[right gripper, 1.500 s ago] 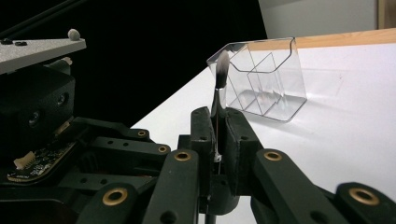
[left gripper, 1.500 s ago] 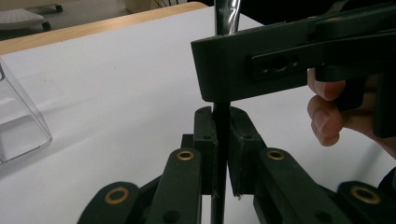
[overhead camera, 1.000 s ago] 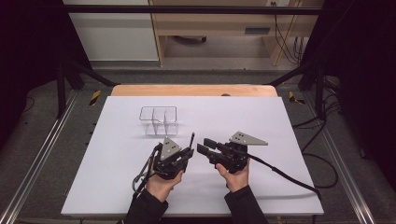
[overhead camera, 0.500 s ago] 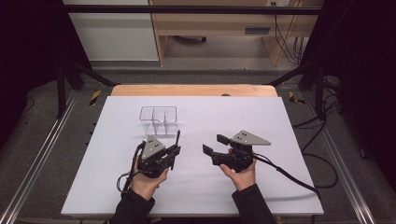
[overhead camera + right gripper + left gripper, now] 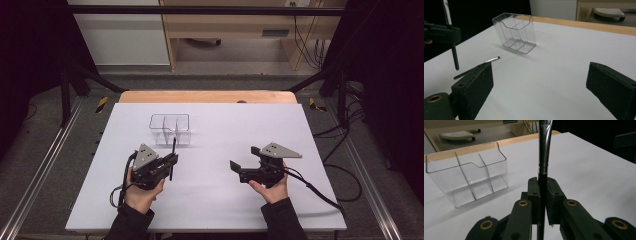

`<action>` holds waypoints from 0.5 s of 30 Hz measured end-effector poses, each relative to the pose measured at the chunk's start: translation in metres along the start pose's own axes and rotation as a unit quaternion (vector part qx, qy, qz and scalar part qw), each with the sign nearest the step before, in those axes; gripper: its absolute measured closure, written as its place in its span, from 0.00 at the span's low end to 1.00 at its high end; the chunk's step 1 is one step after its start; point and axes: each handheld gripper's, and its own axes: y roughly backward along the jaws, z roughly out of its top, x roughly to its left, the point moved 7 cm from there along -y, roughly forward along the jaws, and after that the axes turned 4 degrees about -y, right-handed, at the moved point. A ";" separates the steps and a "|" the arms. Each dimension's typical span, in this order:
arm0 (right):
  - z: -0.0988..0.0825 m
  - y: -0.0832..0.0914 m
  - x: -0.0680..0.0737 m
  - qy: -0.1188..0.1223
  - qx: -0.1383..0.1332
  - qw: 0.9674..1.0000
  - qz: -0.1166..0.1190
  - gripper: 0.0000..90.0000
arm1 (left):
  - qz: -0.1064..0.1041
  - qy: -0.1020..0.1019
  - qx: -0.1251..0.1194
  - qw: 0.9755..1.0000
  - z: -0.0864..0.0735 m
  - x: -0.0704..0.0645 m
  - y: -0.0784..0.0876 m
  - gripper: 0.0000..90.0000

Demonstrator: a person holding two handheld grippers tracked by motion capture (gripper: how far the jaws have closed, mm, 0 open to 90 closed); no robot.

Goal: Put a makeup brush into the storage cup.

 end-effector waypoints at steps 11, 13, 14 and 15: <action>-0.016 0.015 -0.027 -0.008 0.013 0.999 -0.040 0.05 | 0.010 0.002 -0.005 1.000 0.003 0.016 0.010 0.91; -0.017 0.015 -0.028 -0.006 0.016 0.999 -0.044 0.05 | 0.013 0.002 -0.007 1.000 0.005 0.019 0.011 0.91; -0.018 0.015 -0.029 -0.004 0.017 0.999 -0.047 0.05 | 0.015 0.003 -0.008 1.000 0.006 0.021 0.012 0.91; -0.019 0.015 -0.030 -0.004 0.019 0.999 -0.049 0.05 | 0.015 0.003 -0.008 1.000 0.006 0.022 0.012 0.91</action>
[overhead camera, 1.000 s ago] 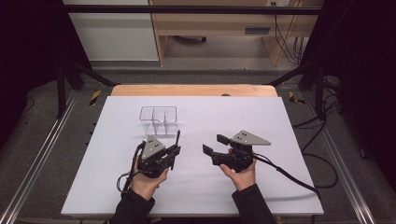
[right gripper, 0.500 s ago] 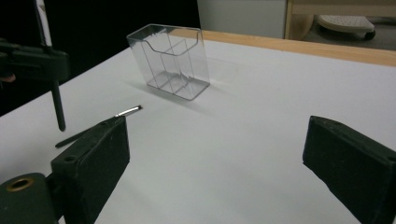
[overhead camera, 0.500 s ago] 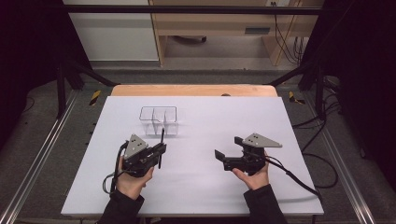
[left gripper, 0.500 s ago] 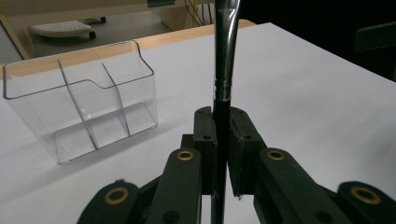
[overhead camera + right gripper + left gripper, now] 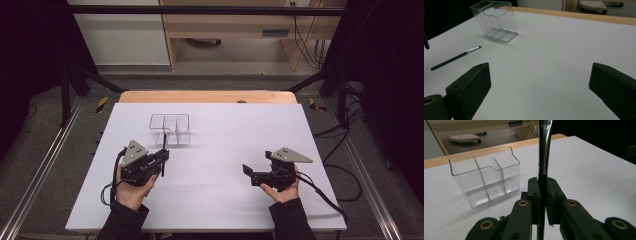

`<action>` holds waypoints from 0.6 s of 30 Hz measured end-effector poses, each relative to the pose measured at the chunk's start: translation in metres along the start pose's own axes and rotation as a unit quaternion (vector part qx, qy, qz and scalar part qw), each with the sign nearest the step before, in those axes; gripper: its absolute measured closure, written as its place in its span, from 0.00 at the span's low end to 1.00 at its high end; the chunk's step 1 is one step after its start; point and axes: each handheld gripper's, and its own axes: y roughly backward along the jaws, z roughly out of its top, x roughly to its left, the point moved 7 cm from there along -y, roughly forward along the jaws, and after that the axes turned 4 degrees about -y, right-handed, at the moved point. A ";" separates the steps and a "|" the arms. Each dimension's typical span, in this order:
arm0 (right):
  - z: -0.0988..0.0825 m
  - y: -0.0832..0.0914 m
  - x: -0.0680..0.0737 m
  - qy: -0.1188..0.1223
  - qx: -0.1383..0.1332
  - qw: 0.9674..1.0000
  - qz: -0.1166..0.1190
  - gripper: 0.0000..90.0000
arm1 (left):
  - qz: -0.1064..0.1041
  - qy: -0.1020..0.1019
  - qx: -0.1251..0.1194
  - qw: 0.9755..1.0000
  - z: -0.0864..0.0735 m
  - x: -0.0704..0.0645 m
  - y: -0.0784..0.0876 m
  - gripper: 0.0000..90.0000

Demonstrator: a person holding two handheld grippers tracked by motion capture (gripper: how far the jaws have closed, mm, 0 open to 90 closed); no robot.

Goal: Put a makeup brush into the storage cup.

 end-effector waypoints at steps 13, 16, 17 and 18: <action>-0.006 -0.001 -0.008 0.004 0.011 1.000 -0.021 0.04 | 0.005 0.001 -0.002 1.000 0.011 0.012 -0.004 0.91; -0.007 -0.001 -0.009 0.002 0.012 1.000 -0.022 0.04 | 0.006 0.003 -0.003 1.000 0.013 0.014 -0.005 0.91; -0.007 -0.001 -0.009 0.002 0.013 1.000 -0.024 0.04 | 0.006 0.003 -0.005 1.000 0.015 0.015 -0.006 0.91; -0.008 -0.001 -0.010 0.005 0.015 1.000 -0.026 0.04 | 0.006 0.002 -0.005 1.000 0.017 0.015 -0.006 0.91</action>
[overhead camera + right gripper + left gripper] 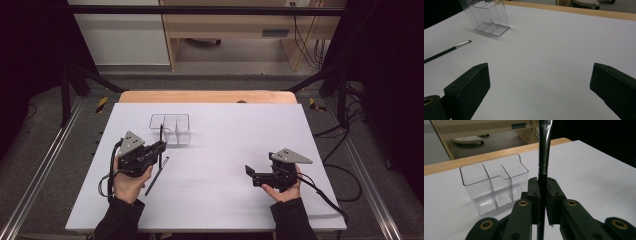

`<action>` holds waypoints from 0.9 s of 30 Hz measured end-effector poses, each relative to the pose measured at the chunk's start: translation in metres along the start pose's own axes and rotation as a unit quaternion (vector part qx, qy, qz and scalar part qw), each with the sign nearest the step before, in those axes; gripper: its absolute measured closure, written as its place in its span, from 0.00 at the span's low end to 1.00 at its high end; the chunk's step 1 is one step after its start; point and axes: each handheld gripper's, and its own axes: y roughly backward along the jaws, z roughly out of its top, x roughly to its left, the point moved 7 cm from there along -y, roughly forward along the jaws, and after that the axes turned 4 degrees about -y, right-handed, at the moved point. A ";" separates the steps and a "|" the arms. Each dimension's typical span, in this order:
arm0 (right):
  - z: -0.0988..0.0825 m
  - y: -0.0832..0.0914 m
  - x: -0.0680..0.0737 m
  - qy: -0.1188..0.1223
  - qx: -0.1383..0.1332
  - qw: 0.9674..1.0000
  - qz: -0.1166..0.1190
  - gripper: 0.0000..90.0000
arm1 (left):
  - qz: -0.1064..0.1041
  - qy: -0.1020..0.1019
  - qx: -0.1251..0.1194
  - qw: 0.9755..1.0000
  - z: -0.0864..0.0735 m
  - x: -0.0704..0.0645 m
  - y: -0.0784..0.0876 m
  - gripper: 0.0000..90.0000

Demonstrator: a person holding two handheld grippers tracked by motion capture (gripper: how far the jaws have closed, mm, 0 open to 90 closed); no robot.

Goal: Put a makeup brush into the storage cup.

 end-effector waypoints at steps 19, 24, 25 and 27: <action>-0.002 0.004 -0.005 0.005 0.003 1.000 -0.014 0.03 | 0.014 -0.006 -0.005 1.000 0.029 0.013 -0.013 0.91; -0.002 0.006 -0.007 0.001 0.003 1.000 -0.016 0.03 | 0.017 -0.010 -0.004 1.000 0.033 0.015 -0.017 0.91; -0.002 0.006 -0.008 0.001 0.003 1.000 -0.016 0.03 | 0.018 -0.010 -0.003 1.000 0.034 0.016 -0.018 0.91; -0.002 0.006 -0.008 0.001 0.003 1.000 -0.017 0.03 | 0.020 -0.010 -0.005 1.000 0.037 0.018 -0.020 0.91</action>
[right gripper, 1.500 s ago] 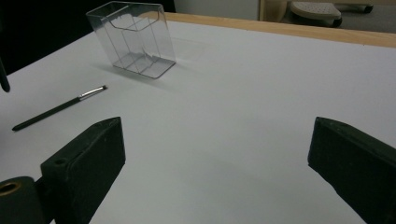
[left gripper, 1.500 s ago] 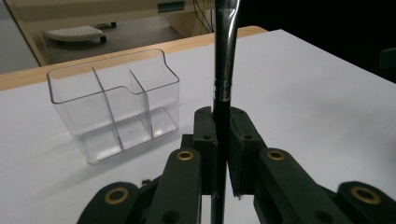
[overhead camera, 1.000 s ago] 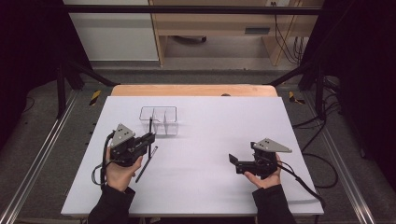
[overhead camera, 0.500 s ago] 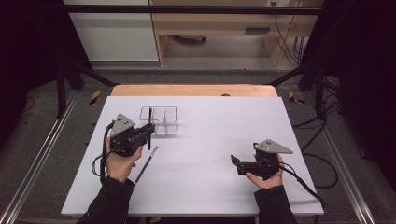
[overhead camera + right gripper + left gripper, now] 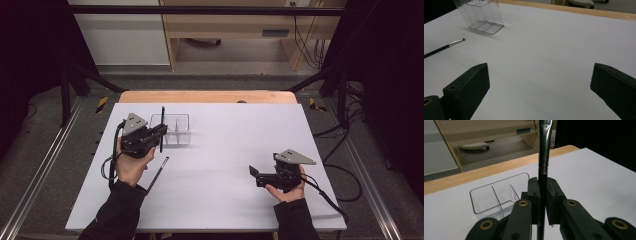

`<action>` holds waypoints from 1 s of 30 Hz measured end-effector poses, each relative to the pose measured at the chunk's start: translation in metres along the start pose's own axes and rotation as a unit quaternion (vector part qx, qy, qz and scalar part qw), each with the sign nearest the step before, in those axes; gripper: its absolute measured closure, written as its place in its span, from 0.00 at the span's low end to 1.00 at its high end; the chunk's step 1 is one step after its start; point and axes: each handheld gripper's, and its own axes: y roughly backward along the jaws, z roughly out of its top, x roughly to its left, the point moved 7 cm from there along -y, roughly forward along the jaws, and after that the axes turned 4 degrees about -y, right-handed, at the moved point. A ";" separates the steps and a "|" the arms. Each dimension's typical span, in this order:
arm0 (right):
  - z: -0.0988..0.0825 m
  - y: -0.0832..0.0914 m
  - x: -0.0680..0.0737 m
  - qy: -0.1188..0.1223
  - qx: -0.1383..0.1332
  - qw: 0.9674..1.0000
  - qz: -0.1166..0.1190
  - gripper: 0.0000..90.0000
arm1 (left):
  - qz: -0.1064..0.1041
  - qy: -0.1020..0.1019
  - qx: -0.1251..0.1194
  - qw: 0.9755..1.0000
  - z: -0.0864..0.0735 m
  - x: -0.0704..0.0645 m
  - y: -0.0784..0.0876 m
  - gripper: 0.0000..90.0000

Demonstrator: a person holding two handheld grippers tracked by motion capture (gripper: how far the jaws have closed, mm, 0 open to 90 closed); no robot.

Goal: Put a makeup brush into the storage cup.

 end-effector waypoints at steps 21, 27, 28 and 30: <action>0.001 0.001 -0.001 -0.003 -0.004 1.000 0.001 0.03 | 0.010 0.002 -0.020 1.000 0.024 0.009 -0.015 0.91; 0.002 0.002 -0.001 -0.004 -0.007 1.000 0.001 0.03 | 0.013 -0.006 -0.018 1.000 0.027 0.011 -0.023 0.91; 0.002 0.002 -0.001 -0.004 -0.007 1.000 0.001 0.03 | 0.014 -0.007 -0.017 1.000 0.027 0.011 -0.024 0.91; 0.002 0.002 -0.001 -0.005 -0.007 1.000 0.001 0.03 | 0.015 -0.011 -0.014 1.000 0.028 0.012 -0.027 0.91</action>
